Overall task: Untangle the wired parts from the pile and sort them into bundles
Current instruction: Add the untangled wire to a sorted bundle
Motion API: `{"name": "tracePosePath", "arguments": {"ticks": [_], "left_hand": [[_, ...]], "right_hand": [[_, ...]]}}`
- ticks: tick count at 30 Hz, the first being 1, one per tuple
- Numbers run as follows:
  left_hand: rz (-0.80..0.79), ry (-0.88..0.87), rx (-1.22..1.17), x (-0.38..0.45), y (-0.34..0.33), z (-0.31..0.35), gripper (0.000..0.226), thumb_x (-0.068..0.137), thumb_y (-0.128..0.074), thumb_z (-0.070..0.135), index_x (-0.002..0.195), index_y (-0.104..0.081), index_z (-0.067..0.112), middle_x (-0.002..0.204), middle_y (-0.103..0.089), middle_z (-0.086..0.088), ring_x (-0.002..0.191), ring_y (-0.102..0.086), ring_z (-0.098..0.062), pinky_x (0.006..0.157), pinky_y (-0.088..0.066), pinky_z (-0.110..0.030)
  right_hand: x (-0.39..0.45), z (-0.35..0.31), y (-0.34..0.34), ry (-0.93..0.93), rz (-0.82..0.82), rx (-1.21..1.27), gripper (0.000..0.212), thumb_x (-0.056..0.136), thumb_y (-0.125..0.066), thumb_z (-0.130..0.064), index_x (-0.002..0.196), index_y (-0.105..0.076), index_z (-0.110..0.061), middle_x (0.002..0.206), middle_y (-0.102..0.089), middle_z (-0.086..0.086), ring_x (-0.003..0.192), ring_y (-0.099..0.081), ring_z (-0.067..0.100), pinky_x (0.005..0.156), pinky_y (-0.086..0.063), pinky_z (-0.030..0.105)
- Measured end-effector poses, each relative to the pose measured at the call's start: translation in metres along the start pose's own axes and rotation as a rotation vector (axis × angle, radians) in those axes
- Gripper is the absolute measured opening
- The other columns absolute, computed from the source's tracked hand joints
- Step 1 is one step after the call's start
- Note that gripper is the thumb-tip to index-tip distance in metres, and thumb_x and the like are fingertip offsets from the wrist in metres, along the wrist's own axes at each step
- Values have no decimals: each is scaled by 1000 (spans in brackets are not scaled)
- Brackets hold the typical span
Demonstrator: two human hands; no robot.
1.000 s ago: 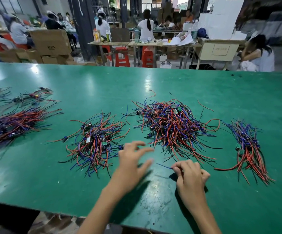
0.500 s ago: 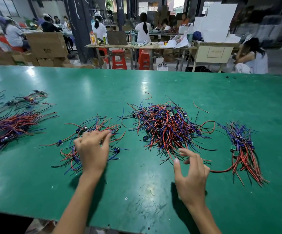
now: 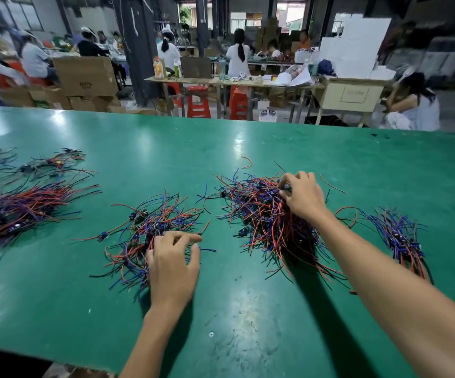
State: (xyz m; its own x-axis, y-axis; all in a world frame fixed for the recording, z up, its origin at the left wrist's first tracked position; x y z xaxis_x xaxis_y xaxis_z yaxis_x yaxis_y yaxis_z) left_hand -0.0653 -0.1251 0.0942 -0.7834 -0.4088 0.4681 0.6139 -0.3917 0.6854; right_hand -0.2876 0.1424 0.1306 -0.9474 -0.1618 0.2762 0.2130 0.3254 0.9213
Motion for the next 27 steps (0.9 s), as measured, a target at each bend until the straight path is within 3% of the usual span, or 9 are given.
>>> {"name": "tracePosePath", "arguments": {"ticks": [5, 7, 9, 12, 15, 18, 21, 24, 27], "left_hand": [[-163, -109, -257, -14, -13, 40, 17, 92, -67, 16, 98, -74, 31, 98, -63, 16, 95, -56, -8, 88, -43, -31], [-258, -91, -424, -21, -22, 55, 19, 93, -67, 15, 96, -76, 32, 92, -69, 17, 83, -60, -7, 78, -46, -22], [-371, 29, -636, -28, -38, 65, 19, 96, -65, 16, 98, -77, 31, 86, -75, 14, 72, -63, -5, 68, -47, -18], [-505, 236, -902, -39, -65, 81, 18, 100, -60, 27, 111, -74, 26, 94, -78, 6, 70, -63, -5, 65, -48, -15], [-430, 403, -1094, -49, -76, 86, 18, 98, -61, 28, 109, -74, 20, 97, -78, 3, 72, -68, -9, 64, -52, -20], [-310, 501, -1147, -64, -80, 73, 12, 96, -65, 15, 96, -76, 11, 86, -78, -4, 67, -67, -15, 65, -53, -23], [-319, 576, -1128, -79, -86, 57, 13, 97, -64, 13, 94, -76, 9, 79, -77, -3, 63, -66, -15, 64, -54, -23], [-330, 566, -1072, -80, -83, 48, 13, 98, -63, 15, 97, -75, 10, 83, -78, -1, 68, -71, -13, 65, -53, -22], [-337, 474, -1007, -67, -75, 47, 12, 97, -65, 16, 97, -75, 12, 83, -78, -2, 71, -72, -12, 64, -54, -19]], "right_hand": [[-27, -14, 17, 153, 106, 78, 8, 100, -61, -23, 104, -64, -17, 104, -68, 4, 103, -57, 29, 76, -48, 40], [-49, -18, 36, 177, 266, 202, 10, 101, -60, -22, 105, -66, -14, 102, -67, 6, 91, -63, 32, 71, -52, 44], [-79, -26, 55, 254, 458, 278, 11, 101, -62, -18, 104, -68, -9, 101, -66, 7, 78, -65, 32, 65, -54, 42], [-136, -45, 59, 436, 606, 350, 9, 101, -64, -13, 100, -71, -7, 101, -62, 4, 82, -64, 21, 72, -55, 33], [-185, -53, 37, 513, 608, 397, 7, 98, -67, -11, 102, -73, -10, 105, -61, 0, 92, -64, 18, 82, -54, 36], [-216, -45, 6, 410, 516, 507, 29, 92, -75, -10, 117, -65, -18, 114, -62, -4, 103, -64, 14, 89, -53, 36], [-228, -24, -17, 160, 383, 632, 59, 84, -82, -23, 133, -50, -25, 126, -55, -13, 107, -60, 2, 92, -45, 16], [-227, -8, -17, -7, 389, 657, 54, 86, -76, -35, 132, -47, -29, 121, -53, -23, 99, -60, 2, 82, -40, 9], [-225, -1, -20, -94, 377, 663, 44, 90, -72, -33, 126, -47, -36, 116, -54, -22, 97, -57, 3, 79, -40, 13]]}}
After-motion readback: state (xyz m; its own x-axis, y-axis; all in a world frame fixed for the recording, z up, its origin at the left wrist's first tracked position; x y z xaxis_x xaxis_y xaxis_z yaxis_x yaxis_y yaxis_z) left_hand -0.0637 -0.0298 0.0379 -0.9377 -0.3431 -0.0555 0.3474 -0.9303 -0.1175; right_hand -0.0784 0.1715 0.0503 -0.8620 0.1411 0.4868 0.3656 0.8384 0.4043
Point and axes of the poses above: each hand's wrist, its own x-axis towards the middle knuckle, its own y-axis out of the back of the hand, z = x × y, the point moved 9 cm from there along x, towards the middle knuckle
